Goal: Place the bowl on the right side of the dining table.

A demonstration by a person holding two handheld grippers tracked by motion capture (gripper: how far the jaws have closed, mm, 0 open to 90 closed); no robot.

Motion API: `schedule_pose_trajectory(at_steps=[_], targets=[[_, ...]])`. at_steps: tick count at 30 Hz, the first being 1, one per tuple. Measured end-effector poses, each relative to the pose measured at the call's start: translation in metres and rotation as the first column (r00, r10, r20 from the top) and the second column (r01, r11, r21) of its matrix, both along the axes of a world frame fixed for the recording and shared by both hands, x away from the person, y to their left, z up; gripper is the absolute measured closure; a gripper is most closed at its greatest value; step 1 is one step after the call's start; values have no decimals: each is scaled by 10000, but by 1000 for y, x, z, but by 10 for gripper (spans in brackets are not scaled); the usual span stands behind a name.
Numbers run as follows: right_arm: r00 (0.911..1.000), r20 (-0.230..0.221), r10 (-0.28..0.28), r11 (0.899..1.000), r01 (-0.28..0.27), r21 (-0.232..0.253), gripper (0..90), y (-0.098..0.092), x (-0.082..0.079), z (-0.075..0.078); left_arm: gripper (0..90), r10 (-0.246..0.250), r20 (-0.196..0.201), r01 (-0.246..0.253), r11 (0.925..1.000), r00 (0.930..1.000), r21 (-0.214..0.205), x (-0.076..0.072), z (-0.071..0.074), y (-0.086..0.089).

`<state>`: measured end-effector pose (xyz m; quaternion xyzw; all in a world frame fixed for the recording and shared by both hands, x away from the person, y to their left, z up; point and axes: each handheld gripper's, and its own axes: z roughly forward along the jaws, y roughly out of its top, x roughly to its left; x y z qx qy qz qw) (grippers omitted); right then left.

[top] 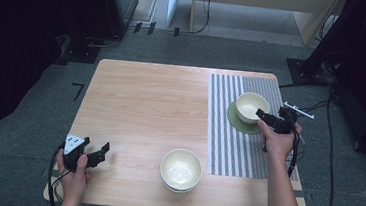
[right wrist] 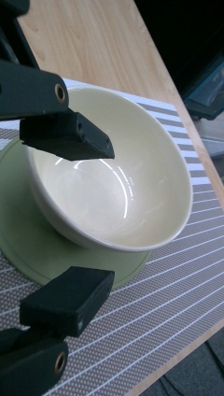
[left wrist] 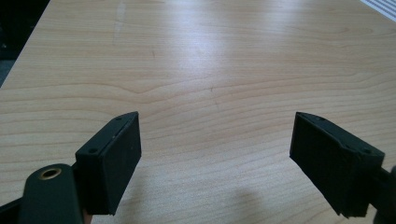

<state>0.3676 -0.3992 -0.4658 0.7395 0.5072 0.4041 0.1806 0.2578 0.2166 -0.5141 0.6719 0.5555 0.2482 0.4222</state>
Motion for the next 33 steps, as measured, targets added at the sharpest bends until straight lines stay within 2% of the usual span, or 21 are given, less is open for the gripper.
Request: schedule_pose_trajectory(at_steps=[2, 3, 7, 10, 15, 21, 33], targets=[[9994, 216, 278, 9995, -282, 169, 274, 0, -3, 1, 161, 2, 1, -2, 10000, 10000, 5, 0, 0, 0], [9980, 429, 468, 9986, -479, 231, 284, 0, -5, 1, 161, 1, 4, -1, 10000, 10000, 6, 0, 0, 0], [9982, 281, 526, 9979, -515, -403, 254, 5, -9, 1, 161, -1, 1, 1, 10000, 10000, 9, 0, 0, 0], [9926, 589, 1066, 9930, -1033, -569, 158, 7, -14, 0, 161, 6, -2, -6, 10000, 10000, -12, 0, 0, 0], [9892, 716, 1281, 9892, -1222, -810, 85, 11, -19, -2, 160, 7, -5, -7, 10000, 10000, -18, 0, 0, 0], [9870, 785, 1405, 9839, -1304, -1220, 34, 14, -25, -3, 161, 14, 1, -14, 10000, 10000, -24, 0, 0, 0], [9856, 761, 1507, 9804, -1392, -1395, 0, 17, -37, -9, 161, 0, 1, 0, 10000, 10000, 22, 0, 0, 0]])
